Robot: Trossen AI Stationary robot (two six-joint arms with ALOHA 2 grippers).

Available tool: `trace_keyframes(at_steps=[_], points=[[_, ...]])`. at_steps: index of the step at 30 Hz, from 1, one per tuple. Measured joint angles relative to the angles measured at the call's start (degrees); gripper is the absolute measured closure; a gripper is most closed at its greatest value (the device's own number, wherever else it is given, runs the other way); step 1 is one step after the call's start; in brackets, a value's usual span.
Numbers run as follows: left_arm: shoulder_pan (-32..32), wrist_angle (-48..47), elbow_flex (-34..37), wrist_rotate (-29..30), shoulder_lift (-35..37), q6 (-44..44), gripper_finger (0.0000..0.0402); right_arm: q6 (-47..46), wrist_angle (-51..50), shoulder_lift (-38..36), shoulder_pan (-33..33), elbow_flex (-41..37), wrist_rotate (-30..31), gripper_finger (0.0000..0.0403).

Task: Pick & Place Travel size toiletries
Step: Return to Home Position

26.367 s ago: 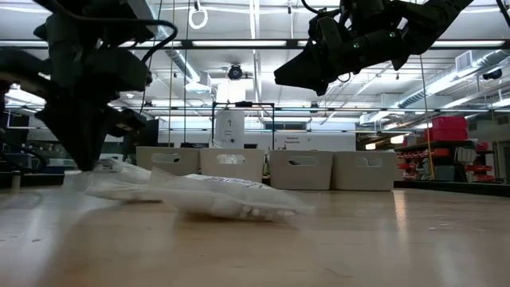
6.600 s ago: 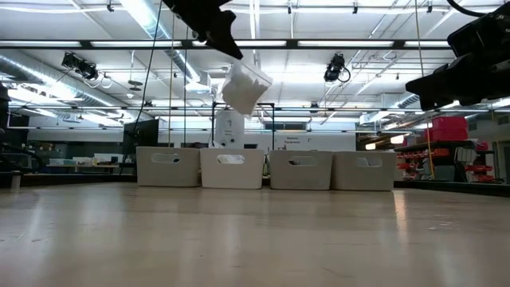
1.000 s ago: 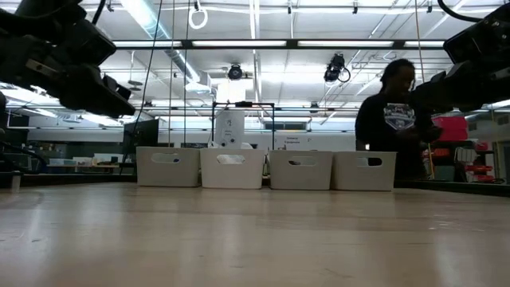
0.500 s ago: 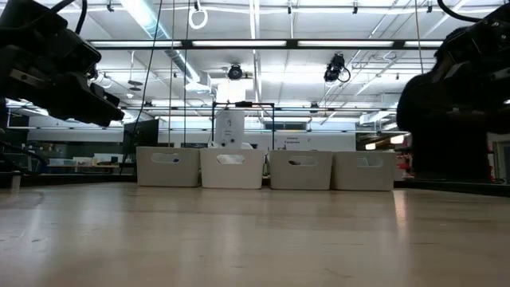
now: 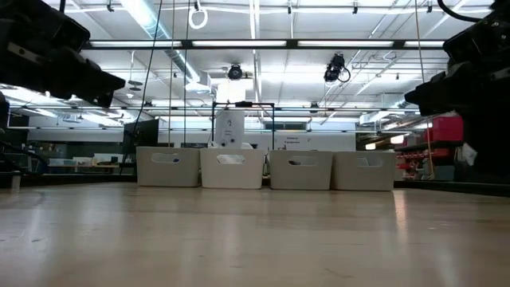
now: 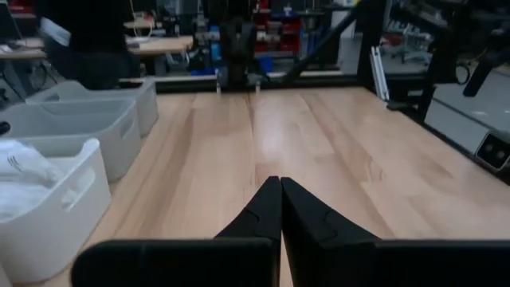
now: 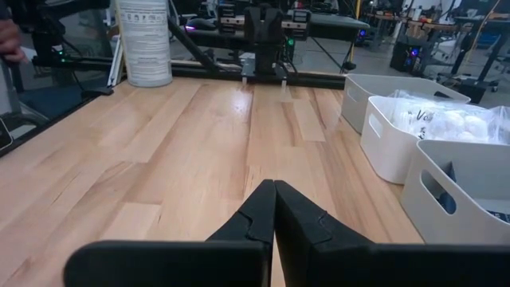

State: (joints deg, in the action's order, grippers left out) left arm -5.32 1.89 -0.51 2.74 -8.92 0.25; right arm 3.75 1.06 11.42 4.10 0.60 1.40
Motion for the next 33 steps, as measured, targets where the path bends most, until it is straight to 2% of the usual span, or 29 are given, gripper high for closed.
trace_keyframes(at_steps=[10,15,24,33], points=[[0.0,-0.1,0.0,0.1,6.0,-0.6,0.039,0.0,0.0,0.0,0.0,0.0,0.0,0.0389],[0.0,-0.2,0.0,0.1,8.9,2.1,0.0394,0.0,0.0,0.0,0.0,0.0,0.0,0.0389],[0.0,-0.3,0.1,-1.1,8.9,0.7,0.0373,0.0,0.0,0.0,0.0,0.0,0.0,0.0389],[0.0,-0.2,0.1,-1.2,8.6,4.7,0.0371,0.0,0.0,0.0,0.0,0.0,0.0,0.0389]])
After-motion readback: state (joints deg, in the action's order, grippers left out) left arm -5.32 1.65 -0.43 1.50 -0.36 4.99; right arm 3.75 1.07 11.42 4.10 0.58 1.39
